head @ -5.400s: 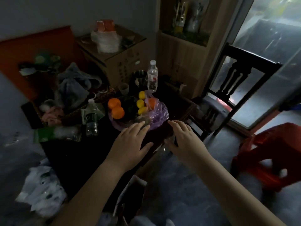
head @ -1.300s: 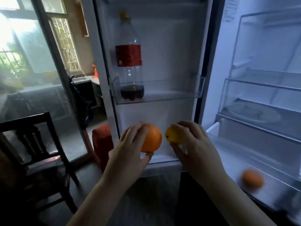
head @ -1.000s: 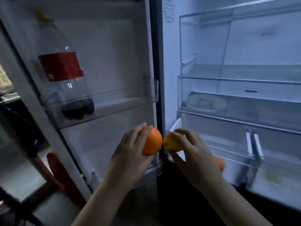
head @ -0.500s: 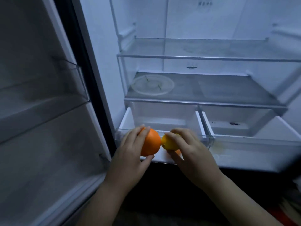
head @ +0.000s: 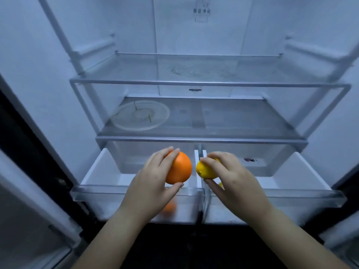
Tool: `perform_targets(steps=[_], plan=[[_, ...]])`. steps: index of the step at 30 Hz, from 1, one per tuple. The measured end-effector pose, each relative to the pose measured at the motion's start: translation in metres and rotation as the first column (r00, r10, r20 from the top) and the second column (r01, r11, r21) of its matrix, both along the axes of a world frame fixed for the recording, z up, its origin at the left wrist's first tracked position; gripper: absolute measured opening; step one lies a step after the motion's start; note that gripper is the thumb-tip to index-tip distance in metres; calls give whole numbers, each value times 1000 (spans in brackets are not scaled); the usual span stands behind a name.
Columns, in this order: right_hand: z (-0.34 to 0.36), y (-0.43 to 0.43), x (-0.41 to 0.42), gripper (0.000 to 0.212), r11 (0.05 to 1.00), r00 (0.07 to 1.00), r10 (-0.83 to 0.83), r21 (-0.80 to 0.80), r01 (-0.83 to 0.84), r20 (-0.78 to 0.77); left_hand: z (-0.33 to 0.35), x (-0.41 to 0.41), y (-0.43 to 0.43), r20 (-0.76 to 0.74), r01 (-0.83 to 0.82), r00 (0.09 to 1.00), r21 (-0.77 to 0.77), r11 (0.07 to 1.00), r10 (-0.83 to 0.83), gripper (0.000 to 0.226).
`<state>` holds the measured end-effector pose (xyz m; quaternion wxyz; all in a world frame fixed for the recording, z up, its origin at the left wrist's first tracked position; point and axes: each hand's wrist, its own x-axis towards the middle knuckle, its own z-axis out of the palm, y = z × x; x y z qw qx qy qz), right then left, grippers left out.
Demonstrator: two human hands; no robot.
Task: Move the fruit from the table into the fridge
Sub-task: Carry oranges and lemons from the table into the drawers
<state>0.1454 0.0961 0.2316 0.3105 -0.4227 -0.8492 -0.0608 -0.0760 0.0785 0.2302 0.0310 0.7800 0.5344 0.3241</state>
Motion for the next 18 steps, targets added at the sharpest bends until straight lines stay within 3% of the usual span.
perform_targets(steps=[11, 15, 18], plan=[[-23, 74, 88, 35, 954, 999, 30, -300, -17, 37, -18, -11, 70, -241, 33, 968, -152, 988, -69, 76], [-33, 103, 99, 37, 883, 999, 32, -467, -43, -31, -28, -22, 100, -280, 88, 943, -312, 946, -180, 79], [-43, 124, 101, 38, 804, 996, 88, -592, -64, 12, -38, -23, 117, -206, 100, 955, -456, 884, -214, 80]])
